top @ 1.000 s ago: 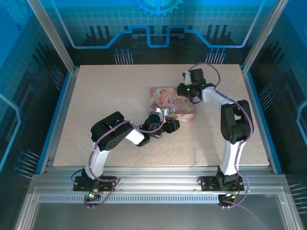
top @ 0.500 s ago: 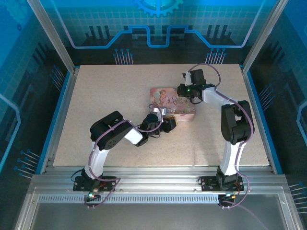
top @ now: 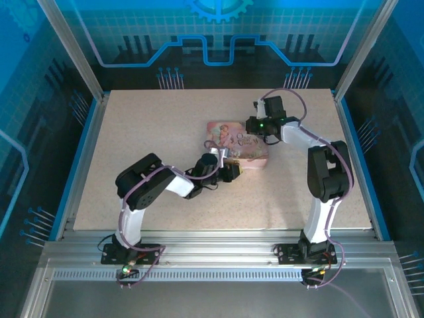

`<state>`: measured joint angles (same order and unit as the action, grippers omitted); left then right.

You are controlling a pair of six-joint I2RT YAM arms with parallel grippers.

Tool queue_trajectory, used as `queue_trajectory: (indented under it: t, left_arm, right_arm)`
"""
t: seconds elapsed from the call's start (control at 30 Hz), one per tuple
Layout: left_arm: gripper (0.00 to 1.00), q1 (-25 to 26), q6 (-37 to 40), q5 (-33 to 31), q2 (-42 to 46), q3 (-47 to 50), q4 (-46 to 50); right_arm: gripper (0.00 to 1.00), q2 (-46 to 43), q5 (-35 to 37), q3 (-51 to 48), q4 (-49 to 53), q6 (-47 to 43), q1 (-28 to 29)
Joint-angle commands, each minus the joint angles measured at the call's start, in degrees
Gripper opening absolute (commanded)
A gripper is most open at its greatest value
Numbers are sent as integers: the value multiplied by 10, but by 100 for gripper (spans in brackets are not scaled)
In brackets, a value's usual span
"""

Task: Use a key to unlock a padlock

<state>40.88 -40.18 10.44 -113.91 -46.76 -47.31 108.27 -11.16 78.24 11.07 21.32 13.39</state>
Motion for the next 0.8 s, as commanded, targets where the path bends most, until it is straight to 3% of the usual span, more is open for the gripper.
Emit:
queue_trajectory:
  t: [0.0,0.27,0.77]
  left_arm:
    - [8,-12,-2,40,28,-8,95]
    - [8,-22,-24,79,55,-42,189]
    - [8,-30,-75,101,106,-81,261]
  right_arm:
    - [0,-35,-16,-8,-2,-5,-14]
    - [0,-109,-28,-65,-20,0,-20]
    - [0,-368,-86,-274,-54,38,-23]
